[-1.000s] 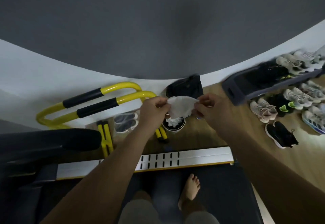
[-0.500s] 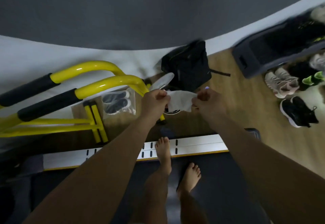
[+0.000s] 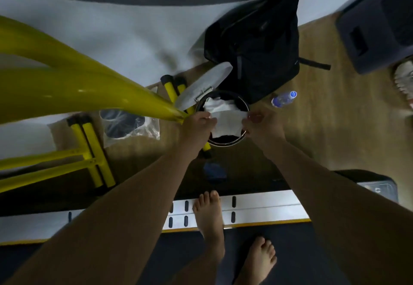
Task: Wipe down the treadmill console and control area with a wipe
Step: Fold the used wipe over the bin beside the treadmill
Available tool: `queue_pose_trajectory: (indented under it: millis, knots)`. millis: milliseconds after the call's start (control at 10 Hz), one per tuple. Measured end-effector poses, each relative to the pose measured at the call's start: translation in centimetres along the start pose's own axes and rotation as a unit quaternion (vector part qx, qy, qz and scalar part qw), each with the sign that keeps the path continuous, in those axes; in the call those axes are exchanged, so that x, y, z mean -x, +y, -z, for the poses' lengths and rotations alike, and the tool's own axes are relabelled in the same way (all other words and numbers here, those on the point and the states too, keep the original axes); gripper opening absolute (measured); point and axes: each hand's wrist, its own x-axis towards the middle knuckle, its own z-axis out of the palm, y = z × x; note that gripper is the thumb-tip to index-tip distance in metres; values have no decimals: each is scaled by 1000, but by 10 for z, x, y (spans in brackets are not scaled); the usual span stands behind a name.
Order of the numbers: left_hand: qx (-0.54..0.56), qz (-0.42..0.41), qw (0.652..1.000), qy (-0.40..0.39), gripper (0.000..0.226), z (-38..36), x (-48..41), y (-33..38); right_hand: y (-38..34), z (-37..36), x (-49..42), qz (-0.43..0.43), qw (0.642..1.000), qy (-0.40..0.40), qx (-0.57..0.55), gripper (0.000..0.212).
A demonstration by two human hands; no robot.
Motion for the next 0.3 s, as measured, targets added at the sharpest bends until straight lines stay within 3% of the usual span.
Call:
queue_pose_trajectory:
  millis: [100, 200, 300]
  knots:
    - [59, 114, 990, -52, 46, -8, -37, -18, 20, -25, -43, -44, 999, -22, 3, 23]
    - [162, 181, 967, -77, 63, -7, -54, -32, 30, -39, -55, -74, 993, -36, -87, 26]
    - [195, 185, 961, -67, 71, -2, -44, -34, 24, -36, -46, -115, 970, -75, -199, 23]
